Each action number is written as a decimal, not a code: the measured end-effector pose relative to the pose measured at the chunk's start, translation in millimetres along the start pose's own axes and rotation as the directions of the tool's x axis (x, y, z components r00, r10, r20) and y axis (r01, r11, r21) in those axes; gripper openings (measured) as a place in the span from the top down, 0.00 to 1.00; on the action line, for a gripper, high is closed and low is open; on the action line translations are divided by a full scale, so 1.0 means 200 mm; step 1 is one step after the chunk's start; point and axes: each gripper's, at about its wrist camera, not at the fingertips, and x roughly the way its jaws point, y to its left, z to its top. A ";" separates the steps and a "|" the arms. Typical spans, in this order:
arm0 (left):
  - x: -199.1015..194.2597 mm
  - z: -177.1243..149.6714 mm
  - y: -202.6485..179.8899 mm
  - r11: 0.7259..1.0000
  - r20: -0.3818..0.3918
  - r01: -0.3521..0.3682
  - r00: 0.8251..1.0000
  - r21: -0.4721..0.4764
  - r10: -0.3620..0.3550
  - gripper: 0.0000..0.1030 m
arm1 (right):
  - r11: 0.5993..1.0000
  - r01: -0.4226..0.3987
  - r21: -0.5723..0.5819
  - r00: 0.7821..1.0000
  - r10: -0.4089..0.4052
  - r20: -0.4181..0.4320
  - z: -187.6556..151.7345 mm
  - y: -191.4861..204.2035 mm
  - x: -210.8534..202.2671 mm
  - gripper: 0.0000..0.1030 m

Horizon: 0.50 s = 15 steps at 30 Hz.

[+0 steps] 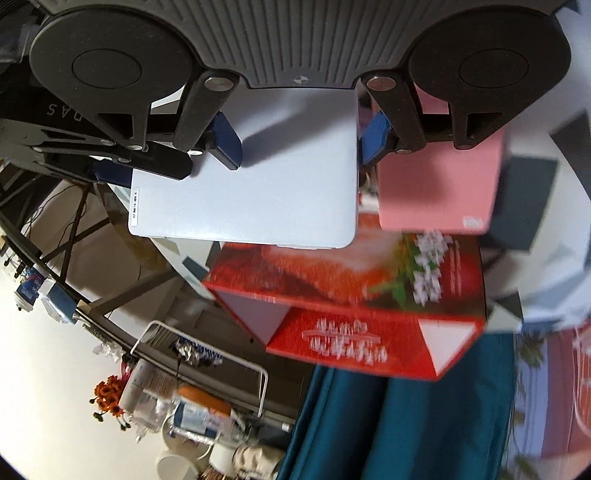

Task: Organize rigid objects
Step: 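Carry the white power bank into the red box and open both grippers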

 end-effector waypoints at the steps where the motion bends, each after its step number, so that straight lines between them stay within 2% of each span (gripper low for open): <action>1: -0.02 0.02 0.00 1.000 0.013 -0.009 1.000 0.008 0.009 0.31 | 1.000 -0.005 -0.007 1.000 0.005 0.006 0.02 0.01 0.00 0.42; 6: -0.08 0.14 0.05 0.999 0.039 -0.012 0.999 -0.034 0.013 0.31 | 0.997 -0.038 -0.061 0.998 0.041 0.053 0.16 0.07 -0.01 0.44; 15: -0.15 0.33 0.09 0.998 0.106 -0.055 0.993 -0.040 0.059 0.31 | 0.984 -0.067 -0.165 0.990 0.087 0.112 0.41 0.19 0.07 0.44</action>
